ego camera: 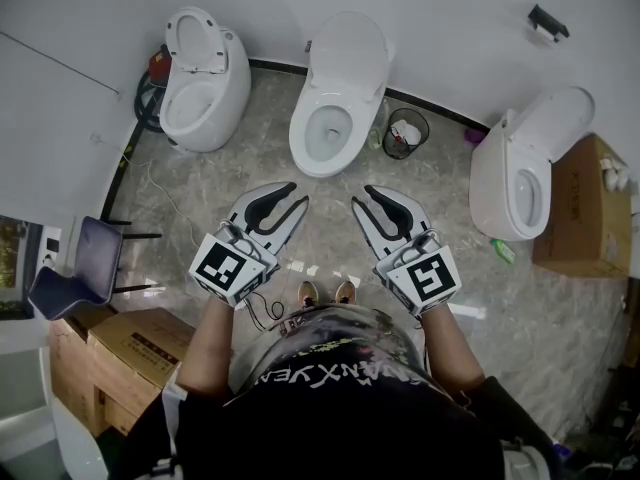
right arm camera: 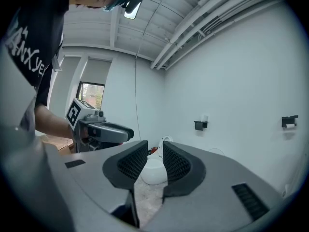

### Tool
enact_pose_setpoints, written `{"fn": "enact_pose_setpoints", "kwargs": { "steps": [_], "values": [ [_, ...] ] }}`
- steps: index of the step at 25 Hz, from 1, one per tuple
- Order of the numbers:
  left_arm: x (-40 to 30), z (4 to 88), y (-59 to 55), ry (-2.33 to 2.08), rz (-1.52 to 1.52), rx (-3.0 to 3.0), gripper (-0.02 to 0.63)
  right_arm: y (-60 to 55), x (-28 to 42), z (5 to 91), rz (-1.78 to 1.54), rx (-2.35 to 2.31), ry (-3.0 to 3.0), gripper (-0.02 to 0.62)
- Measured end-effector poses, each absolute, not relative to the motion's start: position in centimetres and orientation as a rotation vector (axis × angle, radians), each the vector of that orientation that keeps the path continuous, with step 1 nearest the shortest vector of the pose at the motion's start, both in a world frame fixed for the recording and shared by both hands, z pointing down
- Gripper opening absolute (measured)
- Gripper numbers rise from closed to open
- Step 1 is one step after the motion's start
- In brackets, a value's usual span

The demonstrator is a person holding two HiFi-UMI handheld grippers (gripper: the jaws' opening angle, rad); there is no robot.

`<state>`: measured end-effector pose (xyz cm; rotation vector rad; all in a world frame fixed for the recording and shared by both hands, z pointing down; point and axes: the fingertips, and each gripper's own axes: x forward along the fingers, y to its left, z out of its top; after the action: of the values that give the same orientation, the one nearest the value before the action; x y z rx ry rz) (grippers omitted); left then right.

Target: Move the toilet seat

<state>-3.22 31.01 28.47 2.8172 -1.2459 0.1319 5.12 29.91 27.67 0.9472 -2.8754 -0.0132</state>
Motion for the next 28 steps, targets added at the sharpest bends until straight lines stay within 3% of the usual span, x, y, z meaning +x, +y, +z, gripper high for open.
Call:
{"fn": "enact_pose_setpoints", "kwargs": {
  "steps": [4, 9, 17, 28],
  "values": [
    [-3.1, 28.0, 30.9, -1.252, 0.100, 2.815, 0.146, 30.0, 5.0, 27.8, -0.006, 0.925, -2.882, 0.116],
    [-2.9, 28.6, 31.0, -1.226, 0.138, 2.832, 0.191, 30.1, 4.8, 28.0, 0.015, 0.883, -2.891, 0.221],
    [-3.0, 28.8, 30.9, -1.236, 0.148, 2.834, 0.318, 30.4, 4.5, 28.4, 0.009, 0.848, -2.881, 0.299],
    [-2.3, 30.0, 31.4, -1.156, 0.239, 2.847, 0.488, 31.3, 3.6, 28.5, 0.031, 0.734, -2.920, 0.516]
  ]
}}
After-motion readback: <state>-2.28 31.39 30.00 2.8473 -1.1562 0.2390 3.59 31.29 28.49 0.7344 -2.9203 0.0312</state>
